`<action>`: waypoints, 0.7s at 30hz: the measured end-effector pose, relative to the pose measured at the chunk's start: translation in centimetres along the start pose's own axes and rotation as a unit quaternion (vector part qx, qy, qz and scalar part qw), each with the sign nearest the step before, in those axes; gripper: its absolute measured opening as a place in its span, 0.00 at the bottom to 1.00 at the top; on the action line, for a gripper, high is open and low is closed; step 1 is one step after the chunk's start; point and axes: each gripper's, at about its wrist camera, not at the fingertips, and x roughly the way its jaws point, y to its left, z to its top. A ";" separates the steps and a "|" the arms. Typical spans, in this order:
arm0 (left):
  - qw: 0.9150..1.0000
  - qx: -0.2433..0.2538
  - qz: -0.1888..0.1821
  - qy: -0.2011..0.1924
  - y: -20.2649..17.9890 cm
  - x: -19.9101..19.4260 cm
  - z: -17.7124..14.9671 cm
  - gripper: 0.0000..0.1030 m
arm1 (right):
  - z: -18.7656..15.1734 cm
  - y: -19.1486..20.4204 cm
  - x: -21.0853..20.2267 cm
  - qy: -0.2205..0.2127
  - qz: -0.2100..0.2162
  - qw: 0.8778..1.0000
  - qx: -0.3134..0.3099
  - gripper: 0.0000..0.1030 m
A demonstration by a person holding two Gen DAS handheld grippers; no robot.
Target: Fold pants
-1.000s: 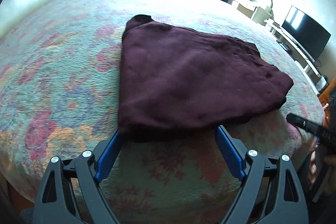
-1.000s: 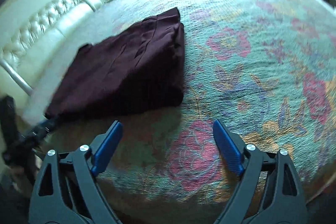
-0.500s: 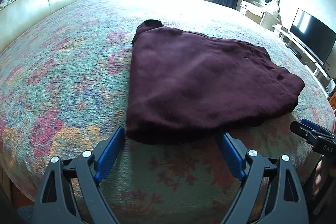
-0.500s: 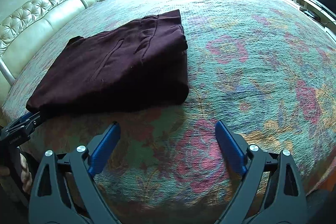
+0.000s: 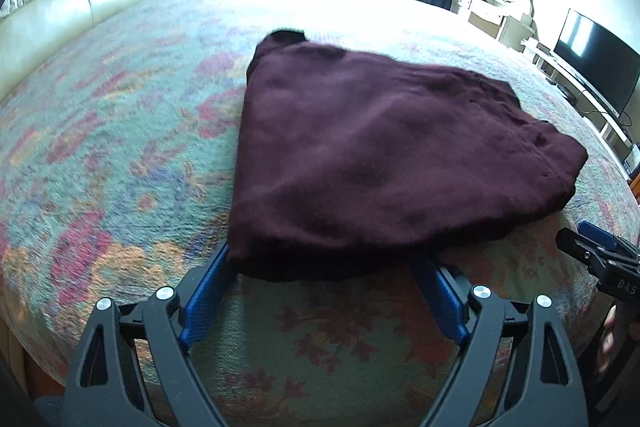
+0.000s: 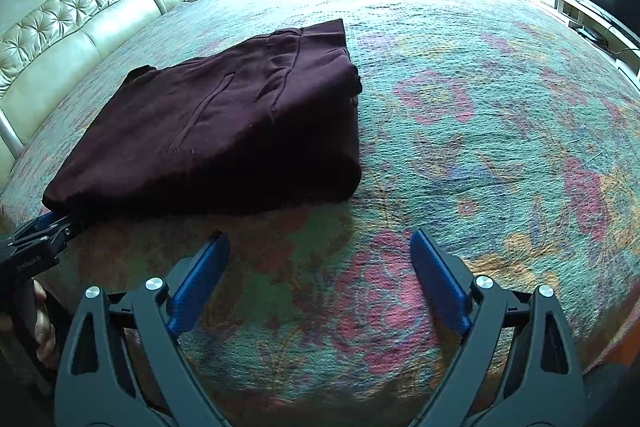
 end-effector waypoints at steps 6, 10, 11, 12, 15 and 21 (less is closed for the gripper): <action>1.000 0.018 0.010 0.005 -0.4 0.3 -0.2 0.89 | -0.2 0.2 0.1 0.000 0.000 1.000 -0.006 0.92; 1.000 0.019 0.017 0.012 -0.6 0.5 -0.1 0.91 | -0.2 0.3 0.2 0.000 0.000 1.000 -0.009 0.93; 1.000 0.015 0.016 0.013 -0.5 0.5 -0.1 0.92 | -0.2 0.3 0.2 -0.001 0.000 1.000 -0.009 0.93; 1.000 0.010 0.014 0.015 -0.4 0.5 0.0 0.92 | -0.3 0.3 0.2 -0.001 0.000 1.000 -0.009 0.93; 1.000 0.001 0.010 0.015 -0.1 0.4 0.1 0.92 | -0.3 0.3 0.2 -0.001 0.000 1.000 -0.010 0.93; 1.000 -0.007 0.012 0.006 0.4 -0.1 0.5 0.92 | -0.1 0.4 -0.5 -0.014 0.000 1.000 -0.002 0.93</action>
